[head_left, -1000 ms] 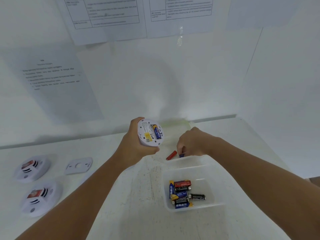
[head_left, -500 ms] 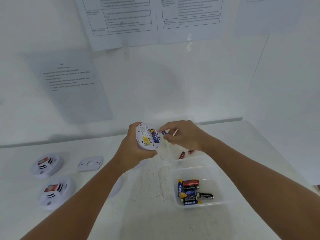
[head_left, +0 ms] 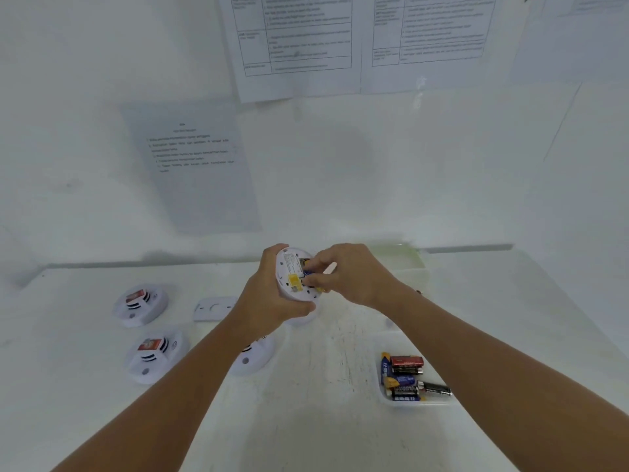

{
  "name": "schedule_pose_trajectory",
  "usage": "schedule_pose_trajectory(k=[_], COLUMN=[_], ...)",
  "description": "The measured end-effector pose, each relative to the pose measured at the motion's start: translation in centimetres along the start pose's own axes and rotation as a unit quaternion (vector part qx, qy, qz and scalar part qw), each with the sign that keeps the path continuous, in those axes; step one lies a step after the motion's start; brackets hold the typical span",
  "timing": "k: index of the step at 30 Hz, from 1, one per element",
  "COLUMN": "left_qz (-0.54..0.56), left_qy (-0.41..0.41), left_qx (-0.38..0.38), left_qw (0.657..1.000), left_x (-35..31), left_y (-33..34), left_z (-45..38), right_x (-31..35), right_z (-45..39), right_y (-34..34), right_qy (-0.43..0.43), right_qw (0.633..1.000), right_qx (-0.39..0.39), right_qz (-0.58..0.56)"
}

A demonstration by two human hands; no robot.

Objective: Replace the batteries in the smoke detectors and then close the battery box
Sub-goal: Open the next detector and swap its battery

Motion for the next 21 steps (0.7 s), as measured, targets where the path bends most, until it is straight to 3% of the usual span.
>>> schedule_pose_trajectory(k=[4,12,14,17,21], left_qz=[0.008,-0.002,-0.021,-0.049,-0.072], left_qy=[-0.01,-0.029,-0.024,-0.024,-0.034], left_qx=[-0.02,-0.027,-0.011,0.02,0.038], left_qw=[1.0,0.999,0.999,0.998,0.996], left_x=[0.6,1.3,1.0,0.2,-0.2], left_y=[-1.3,-3.9,-4.0,-3.8,-4.3], left_z=[0.9,2.7,3.0,3.4,4.1], right_x=[1.4,3.8,3.8,3.3,3.0], right_z=[-0.4,-1.1,-1.5,-2.2,-2.6], right_y=[1.3,3.9,3.7,2.9,3.2], right_qy=[-0.015,-0.069,-0.052,-0.03,-0.007], right_qw=[1.0,0.966,0.972,0.993,0.995], right_qx=[0.007,0.207,0.195,0.112,0.093], right_qz=[0.002,0.14,0.12,-0.004,-0.019])
Point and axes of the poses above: each hand's wrist, its own z-axis away from the middle knuckle, its own y-axis out of the palm, x = y × z, the point moved 7 cm from there along -z, towards the middle knuckle, and after that the axes turned 11 degrees about x, right-handed, at the moved point
